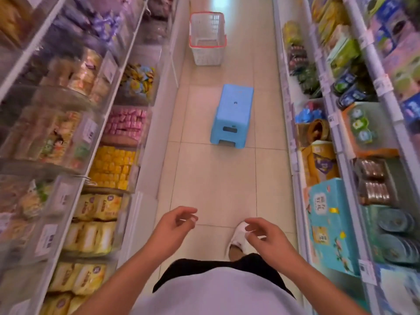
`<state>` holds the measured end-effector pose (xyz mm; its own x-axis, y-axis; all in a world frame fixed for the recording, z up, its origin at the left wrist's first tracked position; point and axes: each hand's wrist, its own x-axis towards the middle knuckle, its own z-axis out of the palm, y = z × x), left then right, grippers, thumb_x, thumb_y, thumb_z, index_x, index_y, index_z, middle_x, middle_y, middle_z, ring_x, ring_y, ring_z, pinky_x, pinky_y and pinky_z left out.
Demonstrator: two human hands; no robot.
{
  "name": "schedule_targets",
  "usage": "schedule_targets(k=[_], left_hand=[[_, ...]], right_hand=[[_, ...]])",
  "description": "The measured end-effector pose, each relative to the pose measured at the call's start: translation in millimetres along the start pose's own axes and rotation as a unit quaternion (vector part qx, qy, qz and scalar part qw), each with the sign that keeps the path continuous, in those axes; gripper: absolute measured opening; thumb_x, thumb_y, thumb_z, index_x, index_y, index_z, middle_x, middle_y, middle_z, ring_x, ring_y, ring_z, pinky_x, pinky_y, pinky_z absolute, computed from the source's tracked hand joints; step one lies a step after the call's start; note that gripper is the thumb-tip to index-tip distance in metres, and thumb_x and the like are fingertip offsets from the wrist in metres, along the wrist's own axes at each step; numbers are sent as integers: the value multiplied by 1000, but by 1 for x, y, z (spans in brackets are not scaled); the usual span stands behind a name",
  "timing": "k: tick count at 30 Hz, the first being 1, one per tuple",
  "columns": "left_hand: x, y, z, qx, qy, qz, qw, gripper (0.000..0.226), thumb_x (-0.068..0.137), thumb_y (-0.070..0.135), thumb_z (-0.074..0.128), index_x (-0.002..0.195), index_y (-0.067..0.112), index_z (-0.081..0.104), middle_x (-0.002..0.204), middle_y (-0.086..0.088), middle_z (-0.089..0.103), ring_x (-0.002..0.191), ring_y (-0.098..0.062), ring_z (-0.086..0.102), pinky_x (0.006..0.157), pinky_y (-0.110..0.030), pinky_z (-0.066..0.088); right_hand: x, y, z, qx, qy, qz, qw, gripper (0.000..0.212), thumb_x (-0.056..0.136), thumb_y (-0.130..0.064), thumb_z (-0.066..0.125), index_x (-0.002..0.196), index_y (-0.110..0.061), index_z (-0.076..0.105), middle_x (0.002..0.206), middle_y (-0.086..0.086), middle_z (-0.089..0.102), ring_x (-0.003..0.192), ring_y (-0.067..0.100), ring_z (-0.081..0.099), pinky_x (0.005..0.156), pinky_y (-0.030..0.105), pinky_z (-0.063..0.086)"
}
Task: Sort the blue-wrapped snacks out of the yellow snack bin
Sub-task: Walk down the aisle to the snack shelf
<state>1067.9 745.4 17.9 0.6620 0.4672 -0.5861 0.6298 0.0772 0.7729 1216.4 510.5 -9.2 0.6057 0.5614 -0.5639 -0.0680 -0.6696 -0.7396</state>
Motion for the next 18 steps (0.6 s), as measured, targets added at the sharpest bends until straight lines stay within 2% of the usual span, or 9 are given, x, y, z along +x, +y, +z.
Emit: schedule_targets(k=[4,9,15,18], left_hand=[[51,50,15,-23,38,0,999,20,95,20,62,109,33,68,101,13,75,94,-4,69,83,-18,50],[114,100,1,-55,63,-12,996,20,95,15,63,110,27,69,100,6,75,93,-5,69,78,-9,49],[216,152,-54,-65,55,-4,996,18,96,10,61,112,17,68,103,-4,74,94,-17,69,74,-12,51],[260,176,-91,-54,40,9,998,18,95,13,64,111,21,68,102,-2,74,93,-9,68,78,-9,49]], right_hand=[[72,-31,-50,-38,-36,-20,998,27,83,-41,61,109,-49,59,102,-20,69,97,-8,62,77,11,47],[155,-79,-97,-63,-57,-19,996,26,86,-33,65,110,-44,63,100,-17,70,96,-6,63,75,8,47],[259,-148,-104,-75,-47,-23,996,27,88,-29,66,112,-40,64,100,-14,70,93,-3,65,79,16,49],[299,-190,-97,-56,-29,-21,998,27,81,-39,66,107,-40,66,98,-13,71,93,0,66,77,19,50]])
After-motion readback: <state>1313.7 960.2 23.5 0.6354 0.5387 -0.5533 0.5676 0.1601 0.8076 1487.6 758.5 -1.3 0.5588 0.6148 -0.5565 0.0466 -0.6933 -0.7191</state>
